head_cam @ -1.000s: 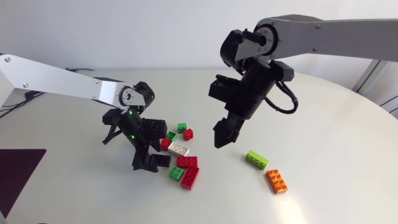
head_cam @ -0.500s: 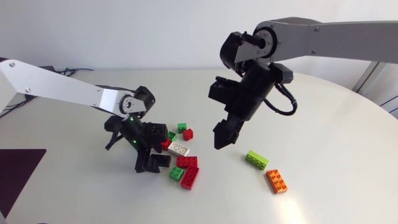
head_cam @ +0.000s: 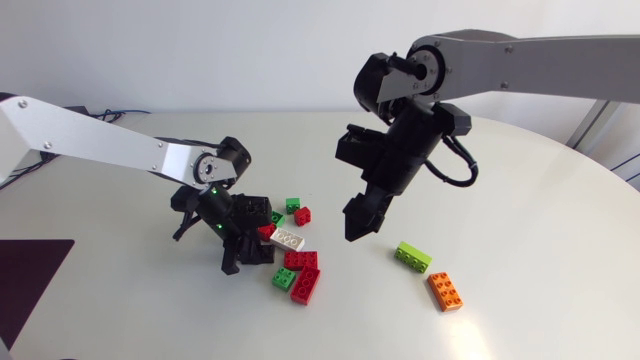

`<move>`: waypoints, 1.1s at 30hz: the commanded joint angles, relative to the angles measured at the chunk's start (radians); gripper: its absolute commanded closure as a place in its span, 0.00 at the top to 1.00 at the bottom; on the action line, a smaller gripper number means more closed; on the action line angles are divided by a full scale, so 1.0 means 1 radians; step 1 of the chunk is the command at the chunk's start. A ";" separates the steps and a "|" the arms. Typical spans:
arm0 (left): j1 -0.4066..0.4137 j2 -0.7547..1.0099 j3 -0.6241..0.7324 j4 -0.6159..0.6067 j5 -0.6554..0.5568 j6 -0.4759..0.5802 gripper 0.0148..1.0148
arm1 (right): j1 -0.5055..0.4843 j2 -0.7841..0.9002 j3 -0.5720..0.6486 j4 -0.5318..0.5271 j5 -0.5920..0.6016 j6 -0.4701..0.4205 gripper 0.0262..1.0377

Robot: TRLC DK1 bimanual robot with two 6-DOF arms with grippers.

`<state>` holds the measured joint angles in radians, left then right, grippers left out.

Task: Sort duplo bricks by size, large to the right and small to the left

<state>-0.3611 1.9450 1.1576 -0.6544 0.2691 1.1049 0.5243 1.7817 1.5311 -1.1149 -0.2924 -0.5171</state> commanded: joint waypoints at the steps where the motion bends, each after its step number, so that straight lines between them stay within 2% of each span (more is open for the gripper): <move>1: -0.001 -0.011 -0.006 -0.053 -0.011 -0.016 0.26 | 0.009 -0.019 -0.023 0.003 -0.010 -0.001 0.90; 8: 0.001 -0.113 0.086 -0.209 -0.011 -0.017 0.26 | 0.063 -0.034 0.020 -0.014 -0.010 0.020 0.90; 14: -0.055 -0.172 0.172 -0.271 -0.008 -0.066 0.26 | 0.135 -0.056 0.072 -0.040 -0.010 0.054 0.90; 18: -0.096 -0.190 0.251 -0.301 0.035 -0.108 0.26 | 0.161 -0.065 0.097 -0.042 -0.010 0.069 0.90; 26: -0.173 -0.215 0.324 -0.343 0.044 -0.154 0.26 | 0.174 -0.096 0.089 -0.056 -0.022 0.077 0.90; 33: -0.220 -0.218 0.321 -0.343 0.048 -0.183 0.26 | 0.111 -0.159 0.029 -0.057 -0.040 0.069 0.90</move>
<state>-0.5575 1.7443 1.4590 -0.9817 0.3073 0.9455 0.6621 1.6619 1.5993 -1.1496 -0.3298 -0.4599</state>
